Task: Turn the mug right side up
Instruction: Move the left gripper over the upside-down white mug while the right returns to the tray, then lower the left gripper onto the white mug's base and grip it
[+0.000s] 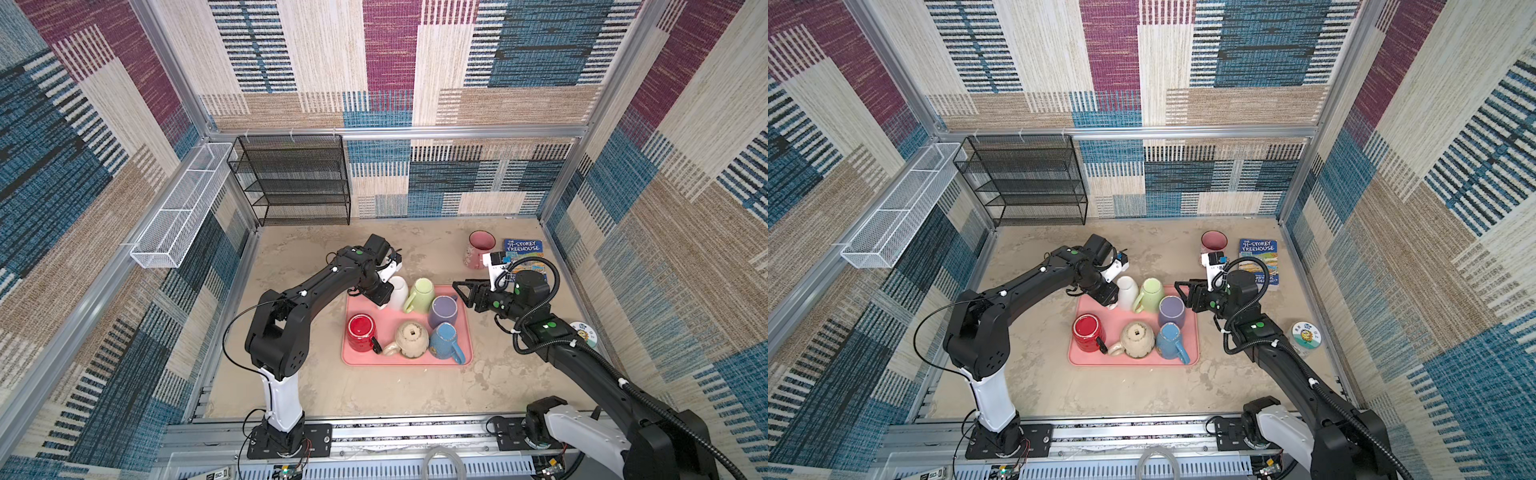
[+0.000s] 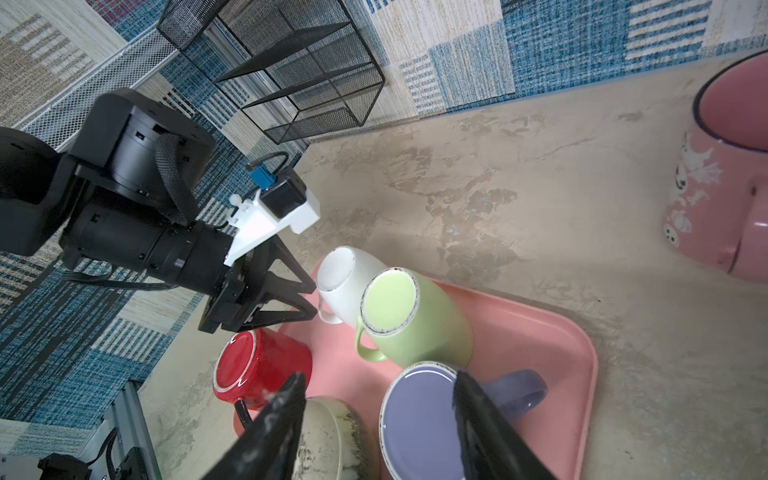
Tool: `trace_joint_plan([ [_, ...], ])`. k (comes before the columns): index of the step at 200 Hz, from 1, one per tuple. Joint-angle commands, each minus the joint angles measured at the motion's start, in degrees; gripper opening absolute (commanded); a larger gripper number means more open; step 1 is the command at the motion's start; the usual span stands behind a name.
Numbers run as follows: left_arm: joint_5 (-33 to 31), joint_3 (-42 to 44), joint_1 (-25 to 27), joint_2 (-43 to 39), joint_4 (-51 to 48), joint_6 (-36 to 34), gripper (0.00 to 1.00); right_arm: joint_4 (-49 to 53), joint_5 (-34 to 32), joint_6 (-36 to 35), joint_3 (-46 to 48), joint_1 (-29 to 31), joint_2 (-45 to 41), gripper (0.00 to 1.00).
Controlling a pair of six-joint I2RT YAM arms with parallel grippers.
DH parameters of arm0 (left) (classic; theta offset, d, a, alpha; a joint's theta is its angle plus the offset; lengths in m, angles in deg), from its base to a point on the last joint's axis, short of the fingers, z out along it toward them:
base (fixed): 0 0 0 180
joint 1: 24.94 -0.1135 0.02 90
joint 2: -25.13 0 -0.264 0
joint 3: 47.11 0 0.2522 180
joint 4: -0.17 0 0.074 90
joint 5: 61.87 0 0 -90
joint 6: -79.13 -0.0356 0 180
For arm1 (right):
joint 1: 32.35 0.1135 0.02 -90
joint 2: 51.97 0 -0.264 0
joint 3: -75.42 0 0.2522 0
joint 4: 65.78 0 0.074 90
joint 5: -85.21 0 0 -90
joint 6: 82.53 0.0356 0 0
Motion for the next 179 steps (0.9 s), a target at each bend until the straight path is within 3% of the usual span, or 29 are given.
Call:
trace_joint_plan([
  [1, -1.8, -1.1, 0.3, 1.4, 0.9, -1.9, 0.40, -2.4, 0.3, 0.5, 0.2, 0.1, -0.2, 0.59],
  [72, -4.1, -2.2, 1.3, 4.0, 1.0, -1.2, 0.30, -2.6, 0.4, 0.4, 0.3, 0.1, 0.1, 0.58],
  [179, -5.6, -1.8, 2.0, 4.2, 2.5, -0.5, 0.23, -2.4, 0.0, 0.1, 0.4, 0.1, 0.0, 0.57],
])
